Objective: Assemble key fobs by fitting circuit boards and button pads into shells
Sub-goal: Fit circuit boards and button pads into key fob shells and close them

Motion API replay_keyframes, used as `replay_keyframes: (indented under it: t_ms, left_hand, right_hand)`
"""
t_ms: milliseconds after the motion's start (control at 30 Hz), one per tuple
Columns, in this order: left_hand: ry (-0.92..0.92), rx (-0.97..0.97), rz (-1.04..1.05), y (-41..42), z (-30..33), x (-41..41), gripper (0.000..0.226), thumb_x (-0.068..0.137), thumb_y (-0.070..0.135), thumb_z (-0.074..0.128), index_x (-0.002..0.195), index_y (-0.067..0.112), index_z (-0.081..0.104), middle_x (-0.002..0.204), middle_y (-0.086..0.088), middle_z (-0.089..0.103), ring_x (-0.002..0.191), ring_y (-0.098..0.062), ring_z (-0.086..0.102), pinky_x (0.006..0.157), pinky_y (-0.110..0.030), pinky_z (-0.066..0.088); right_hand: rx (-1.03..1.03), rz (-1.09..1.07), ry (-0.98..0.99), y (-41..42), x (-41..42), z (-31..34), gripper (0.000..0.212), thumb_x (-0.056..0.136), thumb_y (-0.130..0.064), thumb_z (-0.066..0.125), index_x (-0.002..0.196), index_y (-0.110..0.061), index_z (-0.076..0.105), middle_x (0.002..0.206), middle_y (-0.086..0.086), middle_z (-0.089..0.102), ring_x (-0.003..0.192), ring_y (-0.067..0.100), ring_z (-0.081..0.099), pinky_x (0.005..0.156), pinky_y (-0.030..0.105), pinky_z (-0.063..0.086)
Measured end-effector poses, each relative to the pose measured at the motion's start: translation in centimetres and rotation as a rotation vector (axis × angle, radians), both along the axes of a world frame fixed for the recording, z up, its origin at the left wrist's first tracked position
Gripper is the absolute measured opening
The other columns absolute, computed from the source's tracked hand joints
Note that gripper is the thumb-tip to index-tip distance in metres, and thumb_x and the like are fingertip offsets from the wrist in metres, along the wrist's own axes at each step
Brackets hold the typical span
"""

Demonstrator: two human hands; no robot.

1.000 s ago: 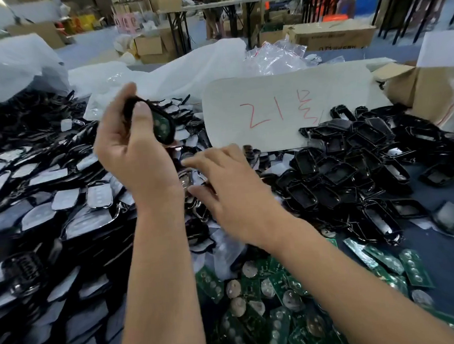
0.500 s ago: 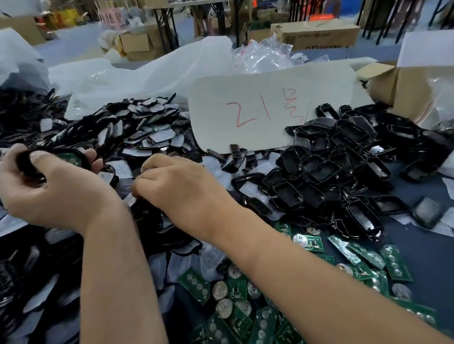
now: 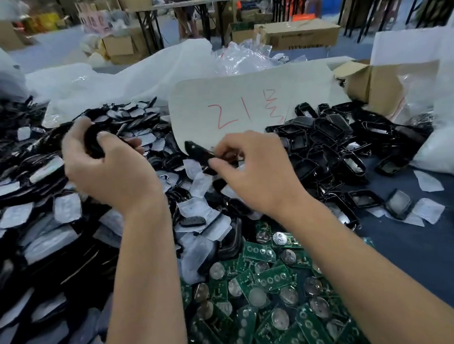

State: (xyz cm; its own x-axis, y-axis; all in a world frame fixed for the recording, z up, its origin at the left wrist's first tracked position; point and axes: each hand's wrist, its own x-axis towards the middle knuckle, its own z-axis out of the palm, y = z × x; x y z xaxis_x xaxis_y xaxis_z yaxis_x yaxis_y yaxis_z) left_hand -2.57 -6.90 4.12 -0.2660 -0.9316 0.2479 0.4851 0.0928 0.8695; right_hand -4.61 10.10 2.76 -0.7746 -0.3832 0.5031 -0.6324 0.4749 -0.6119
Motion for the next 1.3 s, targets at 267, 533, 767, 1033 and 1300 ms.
replay_keyframes:
  t_ms: [267,533,767,1033,1300]
  left_hand:
    - [-0.262,0.054,-0.417,9.6,-4.3,-2.7,0.053,0.098,-0.011,0.040,0.140,0.015,0.058,0.114,-0.010,0.066,0.058,0.000,0.064,0.065,-0.021,0.055]
    - [-0.381,-0.013,-0.841,12.3,-5.3,-2.0,0.027,0.104,-0.003,0.047,0.095,0.005,0.071,0.080,-0.006,0.068,0.062,-0.009,0.065,0.063,-0.023,0.058]
    - [-0.412,-0.158,-0.955,12.0,-5.4,-1.6,0.019,0.101,0.022,0.066,0.099,0.004,0.070,0.066,-0.002,0.064,0.059,-0.012,0.057,0.062,-0.024,0.052]
    - [-0.427,-0.194,-1.100,10.8,-5.6,-1.5,0.019,0.099,0.024,0.068,0.082,0.016,0.069,0.067,-0.005,0.063,0.059,-0.016,0.052,0.062,-0.026,0.050]
    - [-0.357,-0.064,-1.239,9.5,-5.8,-1.7,0.016,0.102,0.014,0.062,0.103,0.003,0.073,0.072,-0.006,0.062,0.065,-0.015,0.053,0.062,-0.021,0.051]
  right_hand:
    - [-0.523,-0.074,-0.603,8.6,-2.4,-1.8,0.009,0.093,-0.014,0.075,0.085,-0.018,0.080,0.086,0.000,0.079,0.082,0.014,0.071,0.079,0.041,0.058]
    - [-0.682,-0.028,-0.643,9.2,-2.6,-2.6,0.024,0.091,-0.007,0.076,0.075,-0.024,0.082,0.080,0.000,0.076,0.076,0.011,0.066,0.073,0.032,0.052]
    - [-0.727,0.061,-0.724,9.5,-2.8,-2.6,0.014,0.090,-0.005,0.075,0.081,-0.014,0.081,0.086,0.010,0.075,0.079,0.018,0.067,0.074,0.031,0.052]
    - [-0.922,0.129,-0.740,9.6,-2.5,-2.8,0.030,0.091,0.007,0.068,0.117,-0.008,0.072,0.095,0.010,0.077,0.086,0.020,0.074,0.076,0.029,0.061]
    - [-1.004,0.199,-0.770,9.6,-2.6,-3.0,0.039,0.075,-0.005,0.074,0.114,-0.007,0.072,0.099,0.010,0.080,0.086,0.020,0.077,0.073,0.027,0.061]
